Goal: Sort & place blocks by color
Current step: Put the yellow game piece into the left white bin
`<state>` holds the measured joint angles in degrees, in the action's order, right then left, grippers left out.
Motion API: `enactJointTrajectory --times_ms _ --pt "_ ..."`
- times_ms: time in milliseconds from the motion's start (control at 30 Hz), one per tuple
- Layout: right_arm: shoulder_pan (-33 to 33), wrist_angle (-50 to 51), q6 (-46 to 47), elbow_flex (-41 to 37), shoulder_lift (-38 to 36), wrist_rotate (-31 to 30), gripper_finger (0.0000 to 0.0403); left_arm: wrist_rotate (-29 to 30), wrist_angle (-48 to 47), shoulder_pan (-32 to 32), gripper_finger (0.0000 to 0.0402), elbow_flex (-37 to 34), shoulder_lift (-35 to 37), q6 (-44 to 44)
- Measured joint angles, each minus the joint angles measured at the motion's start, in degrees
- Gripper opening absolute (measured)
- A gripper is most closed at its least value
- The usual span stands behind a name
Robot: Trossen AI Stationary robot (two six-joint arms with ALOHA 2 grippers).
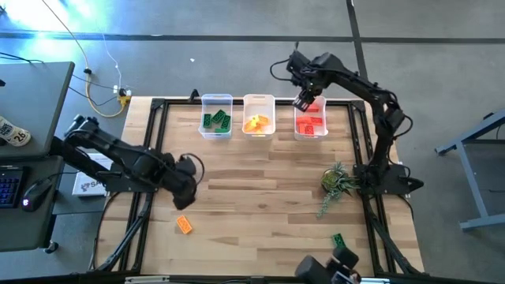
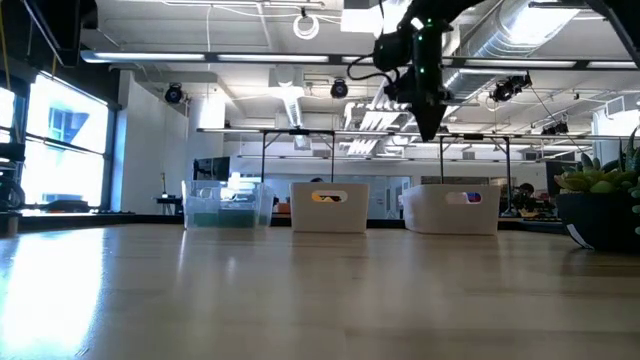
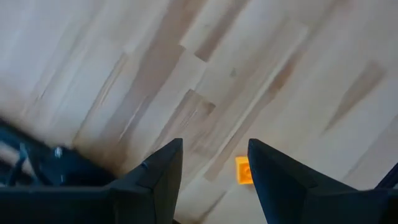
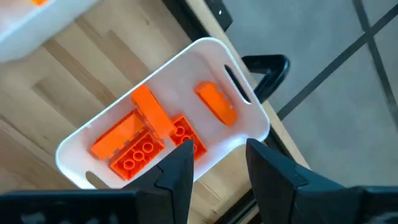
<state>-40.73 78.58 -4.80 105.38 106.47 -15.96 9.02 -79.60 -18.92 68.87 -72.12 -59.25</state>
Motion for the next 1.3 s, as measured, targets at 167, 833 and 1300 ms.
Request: enactJointTrajectory --times_ms 167,833,1300 --pt "0.0 -0.67 1.6 0.0 -2.58 -0.05 0.0133 0.0 3.62 -3.65 0.0168 -2.89 0.0 10.27" --pt "4.28 3.6 13.51 -0.09 -3.16 3.35 0.0134 -0.83 2.69 -5.04 0.0168 -3.35 0.0 33.08" --pt "13.6 4.57 21.51 -0.13 -3.16 2.68 0.0134 -3.49 2.73 -2.34 0.0168 -3.35 -0.26 58.4"
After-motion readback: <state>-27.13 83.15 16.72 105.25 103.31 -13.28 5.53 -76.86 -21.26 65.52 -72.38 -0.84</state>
